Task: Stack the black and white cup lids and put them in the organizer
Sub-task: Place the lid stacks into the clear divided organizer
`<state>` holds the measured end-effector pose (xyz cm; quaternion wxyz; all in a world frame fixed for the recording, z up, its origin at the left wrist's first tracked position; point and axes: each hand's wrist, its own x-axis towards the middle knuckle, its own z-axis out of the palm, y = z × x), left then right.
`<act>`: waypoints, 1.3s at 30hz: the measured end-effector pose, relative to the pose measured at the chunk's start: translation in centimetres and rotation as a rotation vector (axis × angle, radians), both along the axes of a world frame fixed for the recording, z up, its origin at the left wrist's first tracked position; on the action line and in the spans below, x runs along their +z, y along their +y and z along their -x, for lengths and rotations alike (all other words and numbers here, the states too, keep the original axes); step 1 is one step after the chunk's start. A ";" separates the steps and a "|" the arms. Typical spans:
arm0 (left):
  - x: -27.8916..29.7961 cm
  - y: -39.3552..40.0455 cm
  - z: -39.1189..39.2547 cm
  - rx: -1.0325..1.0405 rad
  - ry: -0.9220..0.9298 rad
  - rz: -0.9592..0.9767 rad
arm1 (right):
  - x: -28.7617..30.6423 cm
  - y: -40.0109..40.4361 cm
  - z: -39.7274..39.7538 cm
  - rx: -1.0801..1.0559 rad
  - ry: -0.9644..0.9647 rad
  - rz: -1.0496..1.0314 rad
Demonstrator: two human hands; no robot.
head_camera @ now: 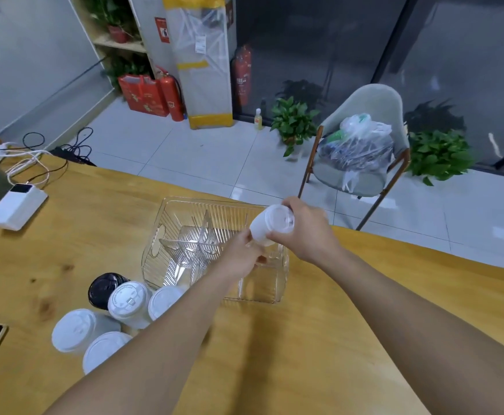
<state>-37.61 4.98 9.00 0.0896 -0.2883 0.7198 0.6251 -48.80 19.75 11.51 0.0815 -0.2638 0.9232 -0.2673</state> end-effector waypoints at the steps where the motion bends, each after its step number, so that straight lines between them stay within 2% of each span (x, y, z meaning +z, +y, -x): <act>1: -0.2 0.0 0.2 -0.013 -0.020 -0.001 | -0.3 -0.1 0.1 0.006 0.025 -0.015; 12: -1.3 0.6 3.2 0.059 -0.150 -0.036 | -2.7 -1.6 1.5 -0.004 0.014 -0.067; 16: -1.7 0.7 3.3 0.023 -0.141 -0.011 | -3.4 -1.4 2.0 -0.010 -0.005 -0.089; 20: -1.7 0.6 2.8 -0.006 -0.082 0.000 | -3.7 -1.6 2.0 0.064 0.050 -0.167; 26: -2.2 -0.9 2.4 -0.105 -0.154 -0.008 | -6.2 -2.3 2.0 0.122 0.202 -0.303; 29: -2.5 -1.3 2.5 -0.137 -0.177 -0.006 | -6.8 -2.4 1.8 0.095 0.243 -0.307; 34: -1.4 -1.3 1.0 -0.116 -0.106 0.037 | -6.9 -2.3 1.4 0.068 0.245 -0.300; 39: 2.2 -2.2 -4.2 0.025 0.032 0.124 | -4.0 -1.1 -0.2 0.084 0.295 -0.243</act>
